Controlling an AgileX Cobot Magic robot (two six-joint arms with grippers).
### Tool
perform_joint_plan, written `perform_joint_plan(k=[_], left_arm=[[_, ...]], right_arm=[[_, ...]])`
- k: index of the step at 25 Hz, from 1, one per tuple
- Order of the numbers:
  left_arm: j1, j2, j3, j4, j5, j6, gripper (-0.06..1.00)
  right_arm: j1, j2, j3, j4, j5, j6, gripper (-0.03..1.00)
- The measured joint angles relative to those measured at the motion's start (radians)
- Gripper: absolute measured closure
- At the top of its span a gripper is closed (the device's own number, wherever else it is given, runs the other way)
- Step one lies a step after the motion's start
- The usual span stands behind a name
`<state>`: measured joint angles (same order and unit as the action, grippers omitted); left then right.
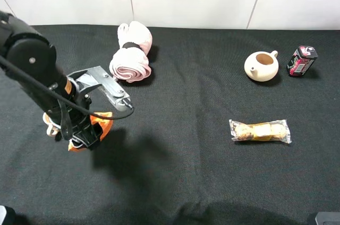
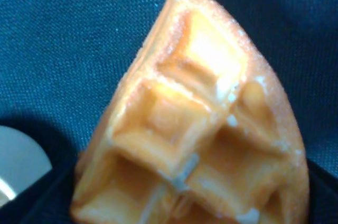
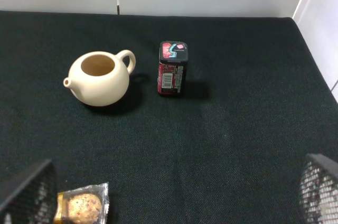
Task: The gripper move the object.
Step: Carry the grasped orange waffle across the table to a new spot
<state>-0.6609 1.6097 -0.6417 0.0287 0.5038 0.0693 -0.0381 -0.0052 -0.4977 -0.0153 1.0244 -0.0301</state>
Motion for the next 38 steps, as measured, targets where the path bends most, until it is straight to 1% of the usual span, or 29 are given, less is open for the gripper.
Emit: perform_joint_plan(k=[3,8,14,18,38], left_arm=[[0.000,0.000,0.033,0.008,-0.037,-0.016,0.16],[0.000,0.000,0.063,0.057,-0.086,-0.080,0.16],[0.000,0.000,0.067,0.142,-0.105,-0.177,0.16],[0.000,0.000,0.067,0.176,-0.110,-0.220,0.16],[0.000,0.000,0.067,0.182,-0.117,-0.233,0.16]], right_arm=[[0.000,0.000,0.000,0.000,0.000,0.000,0.27],[0.000,0.000,0.000,0.000,0.000,0.000,0.27],[0.000,0.000,0.000,0.000,0.000,0.000,0.27],[0.000,0.000,0.000,0.000,0.000,0.000,0.27],[0.000,0.000,0.000,0.000,0.000,0.000,0.27]])
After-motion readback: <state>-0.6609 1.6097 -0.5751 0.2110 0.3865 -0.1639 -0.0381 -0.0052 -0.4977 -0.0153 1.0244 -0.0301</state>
